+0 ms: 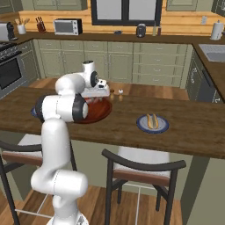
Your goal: Place one bun and one sausage from the bowl on each plate.
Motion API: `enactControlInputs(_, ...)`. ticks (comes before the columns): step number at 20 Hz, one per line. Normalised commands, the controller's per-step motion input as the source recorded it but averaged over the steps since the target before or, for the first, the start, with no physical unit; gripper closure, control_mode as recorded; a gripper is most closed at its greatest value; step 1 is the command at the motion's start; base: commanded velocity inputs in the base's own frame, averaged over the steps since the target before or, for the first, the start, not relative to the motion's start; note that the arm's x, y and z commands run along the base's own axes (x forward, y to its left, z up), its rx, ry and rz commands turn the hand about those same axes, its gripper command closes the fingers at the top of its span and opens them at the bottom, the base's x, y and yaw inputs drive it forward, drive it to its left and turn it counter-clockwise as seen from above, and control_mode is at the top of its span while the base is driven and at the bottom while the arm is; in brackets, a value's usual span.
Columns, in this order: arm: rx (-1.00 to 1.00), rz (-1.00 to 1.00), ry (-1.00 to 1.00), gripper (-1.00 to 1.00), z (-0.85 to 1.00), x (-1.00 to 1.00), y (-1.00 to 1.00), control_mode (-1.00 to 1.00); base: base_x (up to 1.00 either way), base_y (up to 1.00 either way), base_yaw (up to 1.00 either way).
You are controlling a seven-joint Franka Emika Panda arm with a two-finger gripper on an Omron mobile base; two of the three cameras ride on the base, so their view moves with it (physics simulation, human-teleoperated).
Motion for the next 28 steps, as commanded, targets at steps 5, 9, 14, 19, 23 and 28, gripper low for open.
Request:
enactControlInputs(5, 0.00, 0.00, -0.13, 1.00, 0.20, -0.22, -1.00, -1.00, 0.00, 0.00, 0.00)
enactControlInputs(9, 0.09, 0.03, -0.10, 1.00, 0.02, 0.00, -1.00, -1.00, 0.00, 0.00, 0.00)
enactControlInputs(14, 0.12, 0.01, -0.11, 1.00, 0.00, -0.10, -1.00, -1.00, 0.00, 0.00, 0.00)
enactControlInputs(19, 0.01, 0.00, 0.07, 1.00, 0.18, -0.06, -0.89, -1.00, 0.00, 0.00, 0.00)
enactControlInputs(23, -0.03, 0.03, 0.35, 1.00, 0.02, 0.00, -0.38, -1.00, 0.00, 0.00, 0.00)
enactControlInputs(28, -0.22, 0.33, 0.22, 1.00, -0.21, 0.00, -0.02, -1.00, 0.00, 0.00, 0.00)
